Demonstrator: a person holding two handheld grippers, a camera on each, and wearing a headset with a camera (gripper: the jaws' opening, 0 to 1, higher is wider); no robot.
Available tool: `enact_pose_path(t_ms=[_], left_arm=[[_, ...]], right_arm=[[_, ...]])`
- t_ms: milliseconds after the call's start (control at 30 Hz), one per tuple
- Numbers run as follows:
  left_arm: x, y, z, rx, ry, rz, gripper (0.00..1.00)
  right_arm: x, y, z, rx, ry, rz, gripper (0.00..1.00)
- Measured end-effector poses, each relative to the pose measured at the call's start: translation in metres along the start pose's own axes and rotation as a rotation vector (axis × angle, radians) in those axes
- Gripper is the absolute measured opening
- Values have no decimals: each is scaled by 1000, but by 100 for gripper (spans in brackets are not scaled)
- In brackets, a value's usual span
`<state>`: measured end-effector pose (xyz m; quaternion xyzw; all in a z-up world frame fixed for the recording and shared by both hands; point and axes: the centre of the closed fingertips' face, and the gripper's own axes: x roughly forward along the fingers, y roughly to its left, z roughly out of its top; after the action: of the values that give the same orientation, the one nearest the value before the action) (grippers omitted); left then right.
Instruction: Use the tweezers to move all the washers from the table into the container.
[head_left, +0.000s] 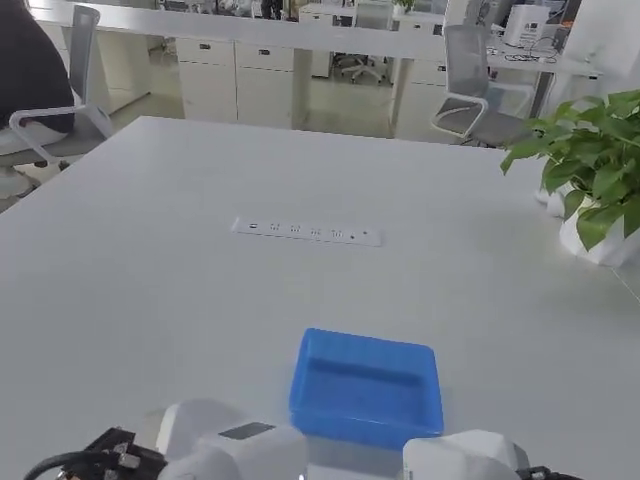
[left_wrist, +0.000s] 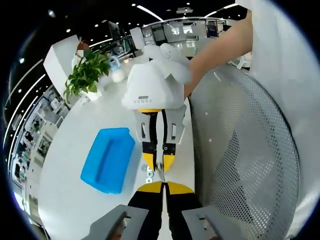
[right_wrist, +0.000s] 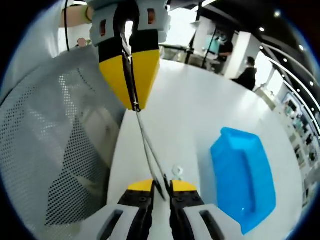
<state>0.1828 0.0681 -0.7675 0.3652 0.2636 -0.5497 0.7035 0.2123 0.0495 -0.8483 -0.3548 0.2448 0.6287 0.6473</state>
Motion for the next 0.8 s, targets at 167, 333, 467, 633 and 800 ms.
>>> enact_pose_path(t_ms=[167, 333, 467, 633, 800], left_arm=[[-9, 6, 9, 19, -6, 11, 0], [-13, 19, 12, 39, 7, 18, 0], [-11, 25, 7, 26, 14, -4, 0], [-9, 34, 8, 8, 20, -24, 0], [-8, 40, 10, 25, 40, -43, 0]], right_arm=[[2, -10, 14, -8, -41, -37, 8], [7, -15, 22, 26, -84, -34, 8], [13, -16, 21, 69, -93, -22, 8], [14, -16, 22, 107, -118, -10, 8], [16, -18, 23, 128, -130, -6, 7]])
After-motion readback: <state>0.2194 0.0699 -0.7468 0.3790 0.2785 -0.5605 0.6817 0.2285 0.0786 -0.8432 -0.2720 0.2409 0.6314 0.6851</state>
